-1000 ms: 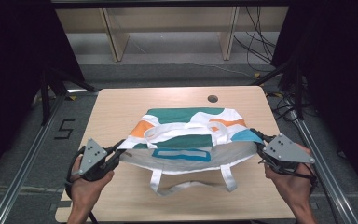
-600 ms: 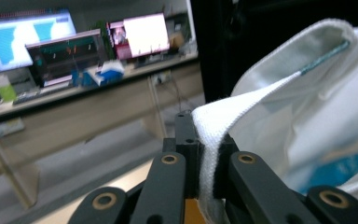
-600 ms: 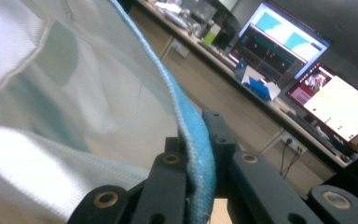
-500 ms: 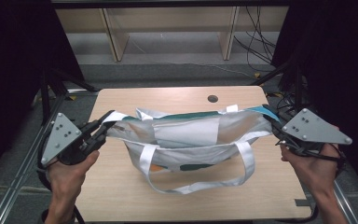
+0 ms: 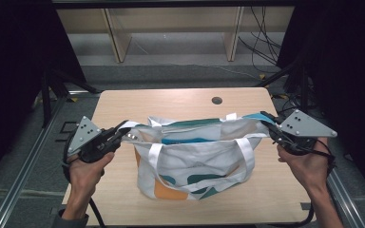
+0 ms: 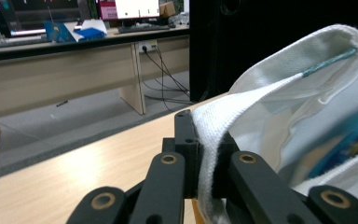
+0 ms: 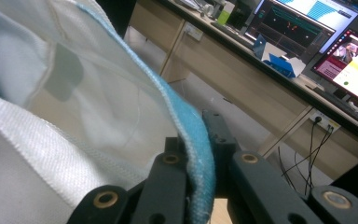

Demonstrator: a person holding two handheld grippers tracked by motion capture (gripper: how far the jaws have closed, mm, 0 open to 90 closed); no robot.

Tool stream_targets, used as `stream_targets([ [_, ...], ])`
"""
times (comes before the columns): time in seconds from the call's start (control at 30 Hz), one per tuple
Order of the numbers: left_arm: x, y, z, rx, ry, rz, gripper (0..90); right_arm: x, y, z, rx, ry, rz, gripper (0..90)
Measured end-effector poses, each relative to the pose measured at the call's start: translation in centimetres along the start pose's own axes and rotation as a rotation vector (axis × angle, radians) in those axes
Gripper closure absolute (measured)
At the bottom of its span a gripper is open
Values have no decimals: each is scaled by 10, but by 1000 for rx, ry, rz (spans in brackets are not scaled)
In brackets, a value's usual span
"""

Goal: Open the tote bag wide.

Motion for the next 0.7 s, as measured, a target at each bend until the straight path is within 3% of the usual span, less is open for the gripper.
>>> stream_targets([
  [0.13,0,-5,5,-17,16,6,860,-4,2,5,-9,19,-1,871],
  [0.23,-1,-12,12,-50,48,26,857,-5,1,13,-2,43,-11,871],
  [0.27,-4,-16,19,-63,80,27,856,-6,2,23,-9,70,-4,871],
  [0.4,-14,-20,31,-55,116,43,852,-10,0,39,-11,101,2,870],
  [0.47,-23,-20,36,-45,126,47,852,-14,-3,53,-49,108,5,870],
  [0.57,-33,-21,45,-45,150,51,852,-17,-4,59,-69,115,12,870],
  [0.63,-35,-22,53,-49,173,65,852,-18,-5,64,-48,114,2,870],
  [0.7,-36,-24,62,-34,184,82,852,-18,-3,68,-62,125,-9,870],
])
Point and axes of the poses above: each handheld gripper's, and its own axes: x roughly backward along the jaws, z roughly out of its underside, y roughly to its left, the point moved 7 cm from there along -x, roughly forward along the jaws, and after that the axes turned 11 degrees about -x, right-handed, at the moved point
